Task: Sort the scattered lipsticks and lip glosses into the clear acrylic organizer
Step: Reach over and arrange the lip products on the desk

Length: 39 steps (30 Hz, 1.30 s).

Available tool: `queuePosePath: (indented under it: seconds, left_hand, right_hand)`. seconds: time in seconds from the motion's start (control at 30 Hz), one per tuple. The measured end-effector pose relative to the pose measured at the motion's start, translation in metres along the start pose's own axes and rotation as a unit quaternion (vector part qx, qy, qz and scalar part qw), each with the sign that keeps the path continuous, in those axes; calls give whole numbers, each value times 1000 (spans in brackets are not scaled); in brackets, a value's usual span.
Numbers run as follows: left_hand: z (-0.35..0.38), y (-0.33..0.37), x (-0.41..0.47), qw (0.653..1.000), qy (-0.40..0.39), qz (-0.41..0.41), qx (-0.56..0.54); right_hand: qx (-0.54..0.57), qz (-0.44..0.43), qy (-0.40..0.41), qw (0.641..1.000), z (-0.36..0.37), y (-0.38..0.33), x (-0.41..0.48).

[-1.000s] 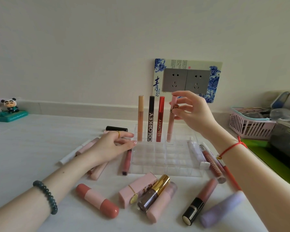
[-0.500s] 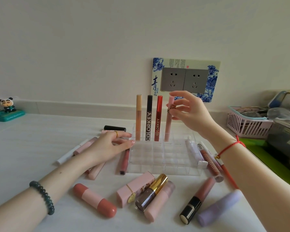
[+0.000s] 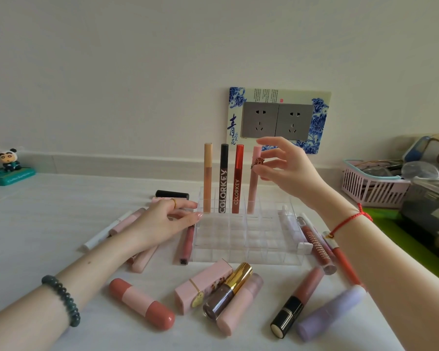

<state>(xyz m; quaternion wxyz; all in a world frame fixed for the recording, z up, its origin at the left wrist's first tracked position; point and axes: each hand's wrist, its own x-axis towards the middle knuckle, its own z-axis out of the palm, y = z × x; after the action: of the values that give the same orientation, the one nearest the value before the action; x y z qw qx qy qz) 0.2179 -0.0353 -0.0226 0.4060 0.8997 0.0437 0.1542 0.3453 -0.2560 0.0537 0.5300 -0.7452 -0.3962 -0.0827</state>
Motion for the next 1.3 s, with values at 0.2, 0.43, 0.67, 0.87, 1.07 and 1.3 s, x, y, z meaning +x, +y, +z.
queuePosePath:
  seconds: [0.2,0.43,0.67,0.87,1.07,1.3]
  left_hand:
    - [0,1,0,1000,-2,-1,-3]
    - [-14,3,1,1000,26,0,-15]
    - [-53,26,-4,990,98,37,-94]
    - [-64,18,-28,993,91,31,-61]
    - [-80,-12,-55,996,83,-10,12]
    - [-65,-32,-80,997,63,-15,42]
  right_hand:
    - [-2,-6,3,1000,-5,-4,-2]
    - [-31,-49,40,998,-14,-28,-7]
    - [-41,-99,59,993,-16,-66,-17]
    - [-31,-125,22,991,0,-89,-33]
    - [-78,-144,-104,981,43,-95,-49]
    - [-166,-112,-223,954,106,-84,-37]
